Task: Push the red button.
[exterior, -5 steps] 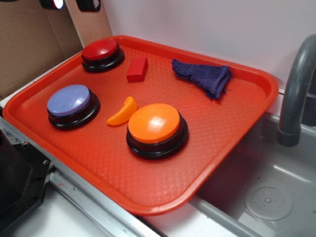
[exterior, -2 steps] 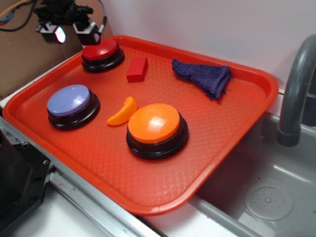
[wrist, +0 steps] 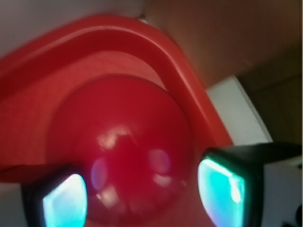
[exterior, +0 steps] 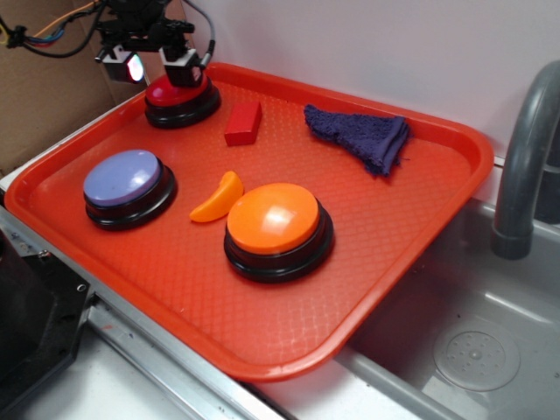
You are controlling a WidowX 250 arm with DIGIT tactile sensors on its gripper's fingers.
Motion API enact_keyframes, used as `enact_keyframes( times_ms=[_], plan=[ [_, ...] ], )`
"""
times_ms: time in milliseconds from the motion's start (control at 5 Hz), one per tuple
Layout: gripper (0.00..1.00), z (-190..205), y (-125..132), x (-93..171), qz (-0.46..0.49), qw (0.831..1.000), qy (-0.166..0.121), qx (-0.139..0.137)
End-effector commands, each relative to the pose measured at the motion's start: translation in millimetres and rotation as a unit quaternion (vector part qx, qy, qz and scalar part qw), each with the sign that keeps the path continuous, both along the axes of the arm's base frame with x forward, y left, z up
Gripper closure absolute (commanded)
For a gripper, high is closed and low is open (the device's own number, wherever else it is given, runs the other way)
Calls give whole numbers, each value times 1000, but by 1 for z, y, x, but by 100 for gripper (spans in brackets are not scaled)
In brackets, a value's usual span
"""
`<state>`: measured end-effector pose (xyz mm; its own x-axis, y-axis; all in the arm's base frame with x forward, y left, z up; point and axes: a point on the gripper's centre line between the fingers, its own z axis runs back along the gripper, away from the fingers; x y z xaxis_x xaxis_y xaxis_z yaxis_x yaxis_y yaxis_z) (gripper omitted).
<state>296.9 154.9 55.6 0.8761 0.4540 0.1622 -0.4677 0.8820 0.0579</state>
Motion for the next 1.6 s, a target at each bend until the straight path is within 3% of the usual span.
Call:
enact_keyframes(
  times_ms=[0, 200, 400, 800, 1000, 1400],
  plan=[
    [0, -3, 10, 1, 6, 1000, 7, -1],
    [0, -8, 8, -7, 8, 1000, 20, -3],
    [0, 7, 6, -12, 7, 1000, 8, 8],
    [0, 43, 6, -18, 6, 1000, -8, 6],
    [0, 75, 2, -19, 22, 1000, -7, -10],
    [0, 89, -2, -17, 45, 999, -1, -24]
  ],
)
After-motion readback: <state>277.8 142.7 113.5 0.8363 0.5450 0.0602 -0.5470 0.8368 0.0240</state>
